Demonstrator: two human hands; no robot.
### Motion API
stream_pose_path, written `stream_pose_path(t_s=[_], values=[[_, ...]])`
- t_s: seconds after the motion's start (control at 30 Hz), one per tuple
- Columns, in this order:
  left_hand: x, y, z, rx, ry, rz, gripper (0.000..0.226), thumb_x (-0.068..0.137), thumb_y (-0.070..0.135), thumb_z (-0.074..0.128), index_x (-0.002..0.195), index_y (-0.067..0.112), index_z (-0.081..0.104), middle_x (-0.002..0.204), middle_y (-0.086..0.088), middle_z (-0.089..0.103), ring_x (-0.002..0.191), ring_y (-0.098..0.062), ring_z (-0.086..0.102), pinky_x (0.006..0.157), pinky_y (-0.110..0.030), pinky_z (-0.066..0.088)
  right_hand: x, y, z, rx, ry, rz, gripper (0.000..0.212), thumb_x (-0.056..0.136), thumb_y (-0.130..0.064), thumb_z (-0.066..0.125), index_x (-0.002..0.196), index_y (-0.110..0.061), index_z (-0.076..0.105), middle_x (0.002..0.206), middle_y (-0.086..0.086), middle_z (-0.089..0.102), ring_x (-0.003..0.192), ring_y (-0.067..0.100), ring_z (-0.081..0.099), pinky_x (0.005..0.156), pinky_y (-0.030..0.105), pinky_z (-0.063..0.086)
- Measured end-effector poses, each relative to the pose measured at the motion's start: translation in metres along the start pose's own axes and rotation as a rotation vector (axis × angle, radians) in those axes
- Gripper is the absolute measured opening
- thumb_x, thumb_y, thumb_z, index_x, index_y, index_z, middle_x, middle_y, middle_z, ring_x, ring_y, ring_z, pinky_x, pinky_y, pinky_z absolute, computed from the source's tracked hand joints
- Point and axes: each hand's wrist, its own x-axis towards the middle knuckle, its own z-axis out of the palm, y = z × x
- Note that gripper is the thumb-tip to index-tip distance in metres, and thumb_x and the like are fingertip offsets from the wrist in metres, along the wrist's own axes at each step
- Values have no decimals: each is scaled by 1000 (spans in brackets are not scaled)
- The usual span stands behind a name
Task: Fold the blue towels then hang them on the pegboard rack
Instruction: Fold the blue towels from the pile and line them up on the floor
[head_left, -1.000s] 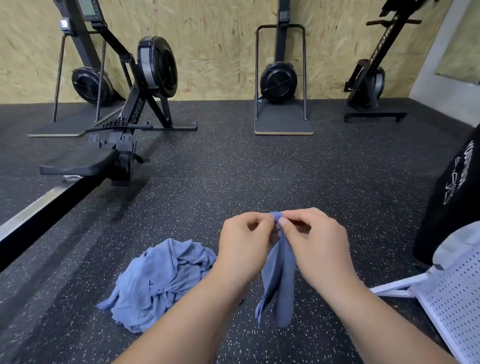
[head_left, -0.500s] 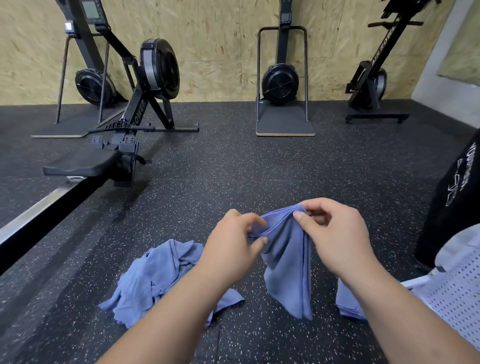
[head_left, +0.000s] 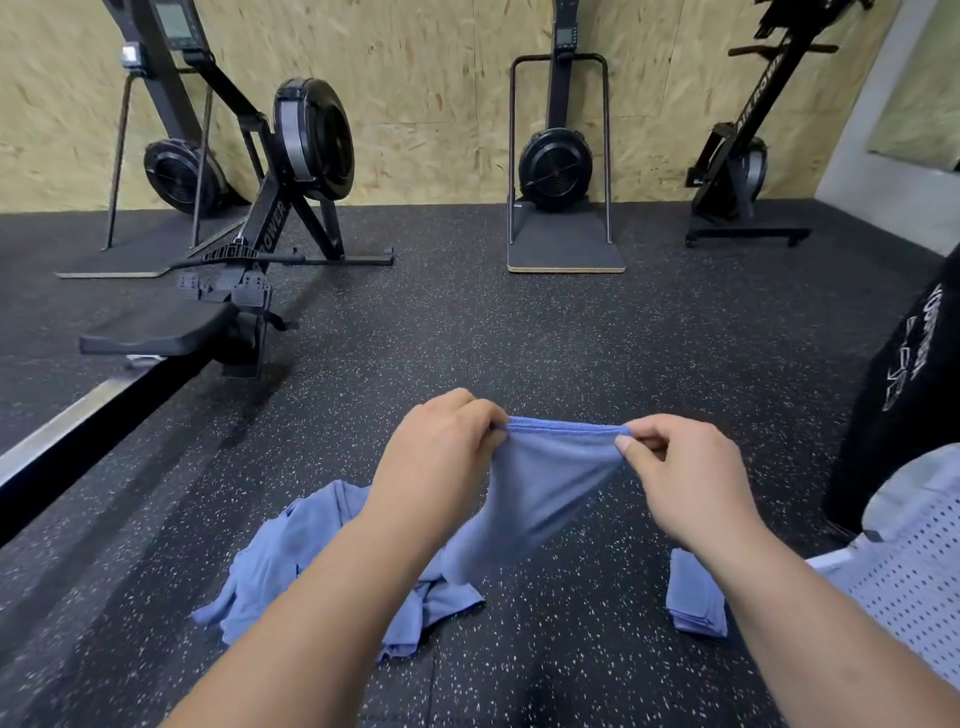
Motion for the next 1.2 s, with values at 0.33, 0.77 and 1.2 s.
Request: stream_pose_path(t_s=[0.33, 0.77, 1.2], values=[[-4, -9, -4, -156, -138, -191, 3, 93, 30, 79, 93, 32, 82, 82, 18, 74, 78, -1, 67, 78, -27, 54, 0, -1, 0, -6, 27, -48, 6, 96, -28, 75, 96, -29, 81, 85, -18, 73, 80, 11, 64, 71, 24, 40], [-1, -5, -13, -192, -78, -229, 9, 96, 23, 75, 99, 32, 76, 88, 16, 67, 80, -2, 62, 81, -24, 50, 7, 1, -12, 318, -108, -29, 5, 92, -26, 82, 93, -31, 81, 85, -18, 78, 79, 1, 70, 75, 27, 52], [-9, 15, 1, -301, -276, -49, 19, 94, 39, 77, 110, 32, 69, 96, 17, 71, 92, -4, 65, 89, -30, 53, -17, -30, 3, 364, -339, -278, 14, 96, -16, 76, 98, -30, 74, 93, -14, 77, 89, 5, 73, 84, 26, 57]])
